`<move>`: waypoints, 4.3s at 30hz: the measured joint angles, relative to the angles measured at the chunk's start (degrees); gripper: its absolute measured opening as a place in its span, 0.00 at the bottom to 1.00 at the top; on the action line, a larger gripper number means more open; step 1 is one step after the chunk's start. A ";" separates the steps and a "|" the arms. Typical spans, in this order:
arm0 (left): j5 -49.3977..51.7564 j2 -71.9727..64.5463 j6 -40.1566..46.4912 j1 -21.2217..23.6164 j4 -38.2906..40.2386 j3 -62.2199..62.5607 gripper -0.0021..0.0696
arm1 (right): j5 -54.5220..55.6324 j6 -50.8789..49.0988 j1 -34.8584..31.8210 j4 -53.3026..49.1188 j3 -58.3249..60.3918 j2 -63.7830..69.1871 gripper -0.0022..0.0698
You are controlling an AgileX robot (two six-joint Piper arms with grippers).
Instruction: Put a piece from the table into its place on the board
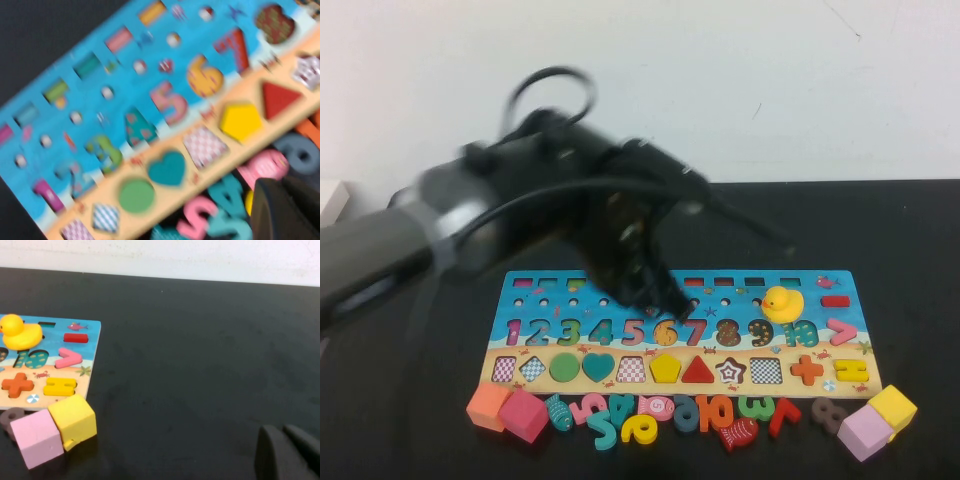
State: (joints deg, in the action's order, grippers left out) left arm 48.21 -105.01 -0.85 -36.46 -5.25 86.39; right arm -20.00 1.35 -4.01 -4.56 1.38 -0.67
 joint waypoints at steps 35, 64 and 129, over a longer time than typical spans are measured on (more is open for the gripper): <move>8.49 68.00 0.85 0.00 5.25 -46.00 0.03 | 0.00 0.00 0.00 0.00 0.00 0.00 0.06; -38.60 105.47 6.41 35.56 5.77 -87.15 0.03 | 0.00 0.00 0.00 0.00 0.00 0.00 0.06; -30.79 105.74 6.54 35.79 10.56 -87.41 0.03 | 0.00 -0.88 0.00 0.00 0.00 0.00 0.06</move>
State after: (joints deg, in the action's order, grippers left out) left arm 17.42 0.73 5.70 -0.67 5.31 -1.02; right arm -20.00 0.47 -4.01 -4.56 1.38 -0.67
